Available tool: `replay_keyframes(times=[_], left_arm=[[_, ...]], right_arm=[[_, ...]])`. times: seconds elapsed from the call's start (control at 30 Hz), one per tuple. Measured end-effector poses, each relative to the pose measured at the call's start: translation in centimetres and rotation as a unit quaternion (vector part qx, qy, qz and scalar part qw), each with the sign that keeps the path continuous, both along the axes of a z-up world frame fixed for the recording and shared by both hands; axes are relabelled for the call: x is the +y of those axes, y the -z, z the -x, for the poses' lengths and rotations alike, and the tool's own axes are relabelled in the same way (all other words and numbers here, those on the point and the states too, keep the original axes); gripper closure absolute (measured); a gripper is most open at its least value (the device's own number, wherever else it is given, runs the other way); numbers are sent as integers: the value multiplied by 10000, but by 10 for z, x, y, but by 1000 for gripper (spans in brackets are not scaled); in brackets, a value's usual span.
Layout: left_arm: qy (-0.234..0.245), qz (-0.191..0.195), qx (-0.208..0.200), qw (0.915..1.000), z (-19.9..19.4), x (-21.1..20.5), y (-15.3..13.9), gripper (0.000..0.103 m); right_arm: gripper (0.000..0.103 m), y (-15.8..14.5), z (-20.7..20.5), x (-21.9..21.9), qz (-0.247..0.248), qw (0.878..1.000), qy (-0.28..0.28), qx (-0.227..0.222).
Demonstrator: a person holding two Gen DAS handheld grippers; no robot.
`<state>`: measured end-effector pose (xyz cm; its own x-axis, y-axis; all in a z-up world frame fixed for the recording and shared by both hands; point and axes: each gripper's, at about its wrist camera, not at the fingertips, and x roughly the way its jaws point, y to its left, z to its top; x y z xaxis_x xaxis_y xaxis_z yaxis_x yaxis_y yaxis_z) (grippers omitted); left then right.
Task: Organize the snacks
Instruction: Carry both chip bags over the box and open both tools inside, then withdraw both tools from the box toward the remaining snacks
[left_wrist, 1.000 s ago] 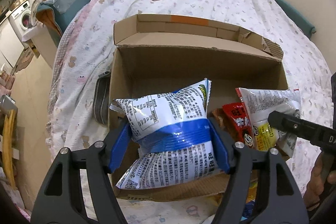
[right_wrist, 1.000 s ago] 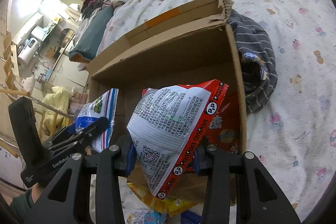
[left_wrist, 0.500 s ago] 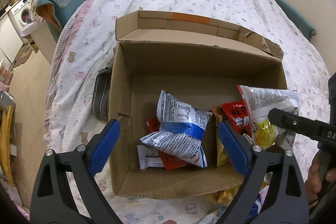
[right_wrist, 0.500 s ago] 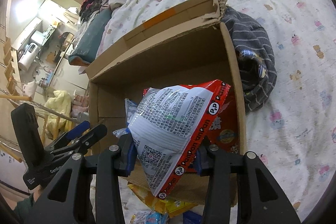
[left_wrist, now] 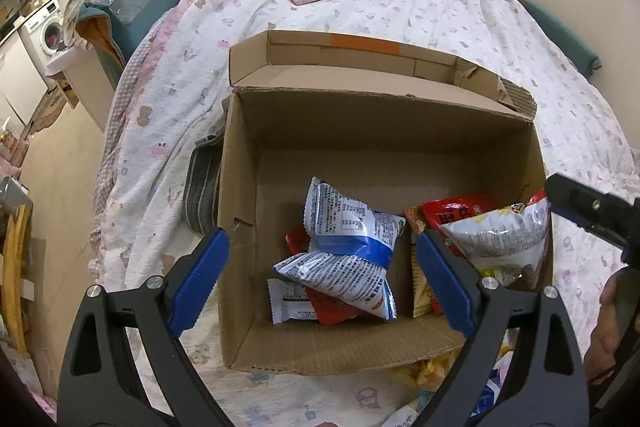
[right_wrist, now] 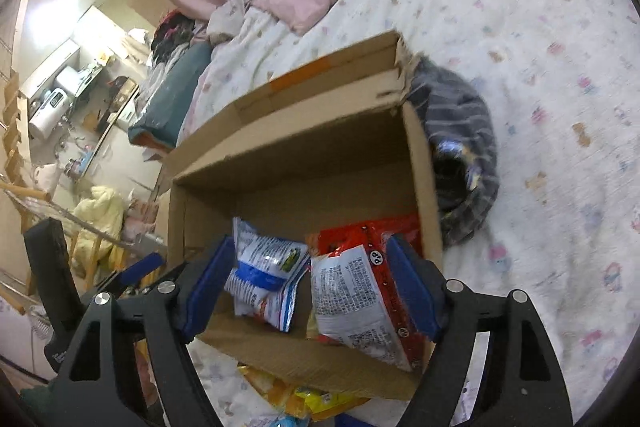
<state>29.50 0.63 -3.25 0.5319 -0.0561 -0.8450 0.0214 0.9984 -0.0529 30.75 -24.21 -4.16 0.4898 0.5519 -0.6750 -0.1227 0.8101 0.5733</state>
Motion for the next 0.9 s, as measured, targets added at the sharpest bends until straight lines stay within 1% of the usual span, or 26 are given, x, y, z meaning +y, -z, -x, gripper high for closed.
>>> replay_keyframes(times=[0.07,0.2,0.33,0.67,0.8,0.9], left_arm=[[-26,30,-14,10000,2,2,-2,10],[-57,5,-46,10000,8,3,-4,10],[-81,-8,-20,10000,17,4,-6,10],[-132,-107,-179,9997,46,13,-22,10],[-172,-5,-80,9998,60,18,-22,10],[-199,-12,-44,9998,72,21,-22,10]], right_arm=[[22,-4,0,-4,-67,10000,34,-54],[22,-11,4,-9,-50,9998,79,-149],[22,-13,10,-12,-37,9998,116,-129],[22,-21,41,-17,11,9998,170,-104],[22,-25,55,-15,98,9997,164,-126],[22,-24,67,-16,48,9998,197,-71]])
